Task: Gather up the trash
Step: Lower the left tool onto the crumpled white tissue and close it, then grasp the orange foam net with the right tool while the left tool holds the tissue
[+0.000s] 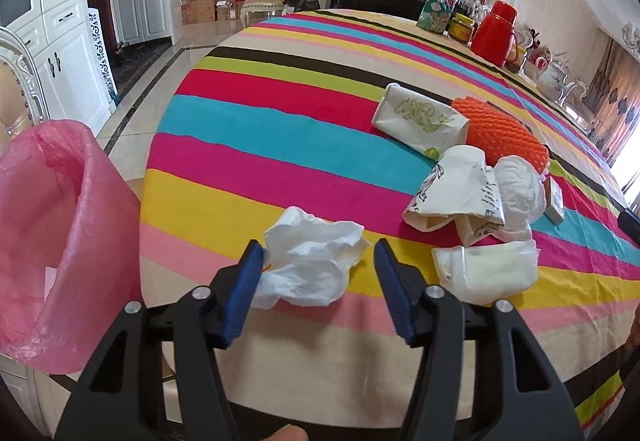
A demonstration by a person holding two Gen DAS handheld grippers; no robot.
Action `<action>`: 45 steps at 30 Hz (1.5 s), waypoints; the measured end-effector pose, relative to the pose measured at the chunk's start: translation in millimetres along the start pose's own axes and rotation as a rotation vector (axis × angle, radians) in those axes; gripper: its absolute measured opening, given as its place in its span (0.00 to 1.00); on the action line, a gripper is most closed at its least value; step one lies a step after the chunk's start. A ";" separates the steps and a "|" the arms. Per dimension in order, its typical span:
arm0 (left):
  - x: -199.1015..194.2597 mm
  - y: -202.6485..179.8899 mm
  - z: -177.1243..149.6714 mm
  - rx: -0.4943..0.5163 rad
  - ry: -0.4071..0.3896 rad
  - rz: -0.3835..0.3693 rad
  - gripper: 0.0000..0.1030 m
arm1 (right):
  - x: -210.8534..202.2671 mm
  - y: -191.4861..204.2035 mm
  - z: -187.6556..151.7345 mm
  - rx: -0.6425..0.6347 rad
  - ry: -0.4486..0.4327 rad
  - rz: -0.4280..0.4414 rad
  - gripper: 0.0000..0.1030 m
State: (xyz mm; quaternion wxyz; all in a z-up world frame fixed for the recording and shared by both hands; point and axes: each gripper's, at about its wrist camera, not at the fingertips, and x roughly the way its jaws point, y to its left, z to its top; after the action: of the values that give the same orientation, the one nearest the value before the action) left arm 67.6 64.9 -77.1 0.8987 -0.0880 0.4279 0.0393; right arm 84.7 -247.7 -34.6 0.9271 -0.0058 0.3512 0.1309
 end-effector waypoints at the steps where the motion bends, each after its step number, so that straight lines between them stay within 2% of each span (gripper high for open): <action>1: 1.8 -0.5 0.4 0.001 0.002 0.002 0.52 | 0.7 0.1 1.7 -0.004 -0.001 0.001 0.82; 10: 10.6 -1.4 1.7 0.031 0.019 0.025 0.22 | 20.4 19.2 22.5 -0.059 0.009 0.015 0.82; 16: 5.6 1.7 4.8 0.025 0.007 0.008 0.17 | 41.0 40.5 38.0 -0.108 0.020 0.038 0.82; 30: -25.0 -4.9 20.5 0.034 -0.069 -0.038 0.17 | 101.5 71.9 62.6 -0.150 0.075 0.083 0.80; 37: -33.0 -9.2 24.7 0.040 -0.089 -0.059 0.17 | 128.0 73.4 60.4 -0.139 0.149 0.098 0.66; 42: -33.2 -10.7 25.0 0.038 -0.091 -0.068 0.17 | 134.7 73.3 54.9 -0.141 0.187 0.111 0.49; 44: -33.6 -11.9 24.9 0.039 -0.091 -0.072 0.17 | 133.1 73.0 53.2 -0.141 0.192 0.121 0.37; 45: -33.5 -12.5 24.9 0.040 -0.091 -0.073 0.17 | 131.5 72.5 53.3 -0.141 0.190 0.124 0.34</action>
State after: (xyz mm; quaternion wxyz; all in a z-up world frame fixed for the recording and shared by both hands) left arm 67.3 57.6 -34.2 0.9196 -0.0839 0.3837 0.0019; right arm 196.0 -140.9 -74.4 0.8771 -0.0617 0.4271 0.2110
